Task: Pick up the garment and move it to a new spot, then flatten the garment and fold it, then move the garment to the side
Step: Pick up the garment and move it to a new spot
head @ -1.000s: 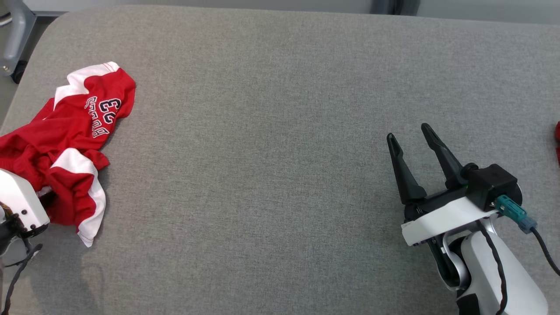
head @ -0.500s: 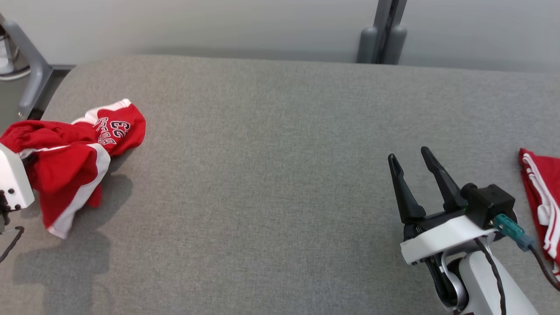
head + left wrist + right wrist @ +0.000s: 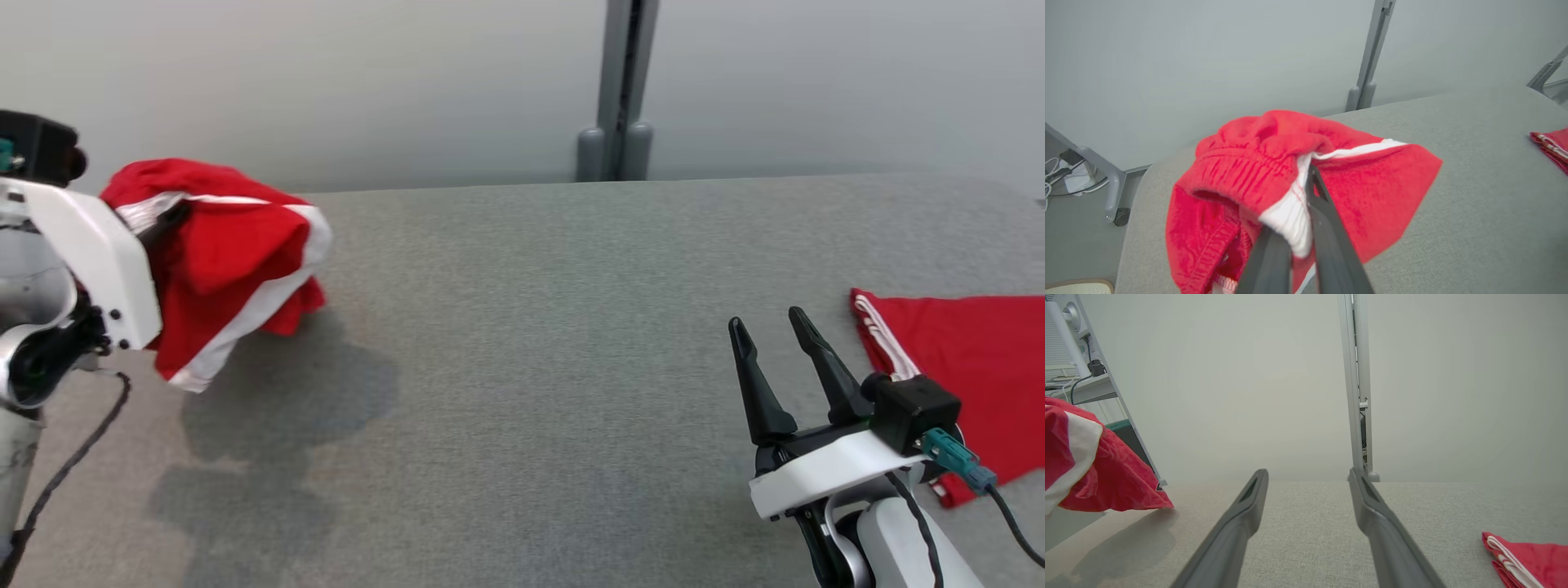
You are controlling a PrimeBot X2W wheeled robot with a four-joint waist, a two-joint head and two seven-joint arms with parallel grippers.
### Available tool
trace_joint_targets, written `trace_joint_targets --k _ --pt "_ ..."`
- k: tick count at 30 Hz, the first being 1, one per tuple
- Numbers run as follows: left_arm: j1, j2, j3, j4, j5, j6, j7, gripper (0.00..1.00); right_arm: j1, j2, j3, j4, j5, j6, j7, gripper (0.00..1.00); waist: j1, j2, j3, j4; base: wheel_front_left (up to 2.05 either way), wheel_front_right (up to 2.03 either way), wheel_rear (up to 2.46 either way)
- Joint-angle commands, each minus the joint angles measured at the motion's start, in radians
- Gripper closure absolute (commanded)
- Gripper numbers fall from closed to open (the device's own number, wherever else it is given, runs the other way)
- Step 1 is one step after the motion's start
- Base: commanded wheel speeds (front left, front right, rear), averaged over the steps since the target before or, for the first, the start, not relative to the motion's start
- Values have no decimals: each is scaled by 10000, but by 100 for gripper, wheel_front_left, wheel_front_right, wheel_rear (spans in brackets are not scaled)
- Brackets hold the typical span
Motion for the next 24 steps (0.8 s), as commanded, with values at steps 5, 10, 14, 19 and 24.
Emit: trace_joint_targets --k 5,10,14,19,24 --pt "-355 -282 -345 -1262 -2 -6 -277 100 -82 -124 -124 -123 -67 2 -46 0 0 -1 6 -945 0 0 0" --pt "-211 -918 -300 -2021 -137 260 -917 100 -102 -189 -285 -215 -102 2 -46 0 0 -1 197 -1474 0 0 0" --pt "309 -1648 -334 -2226 0 555 -1872 100 -91 -223 -323 -258 -99 2 -46 0 0 -1 396 -1735 0 0 0" --pt "1264 -2706 -548 -1578 48 741 -3353 100 -79 -181 -280 -232 -107 2 -48 0 0 -1 631 -1882 0 0 0" --pt "1963 -3567 -1056 -383 336 626 -4508 100 -118 -182 -226 -171 -75 2 -48 0 0 -1 720 -1901 0 0 0"
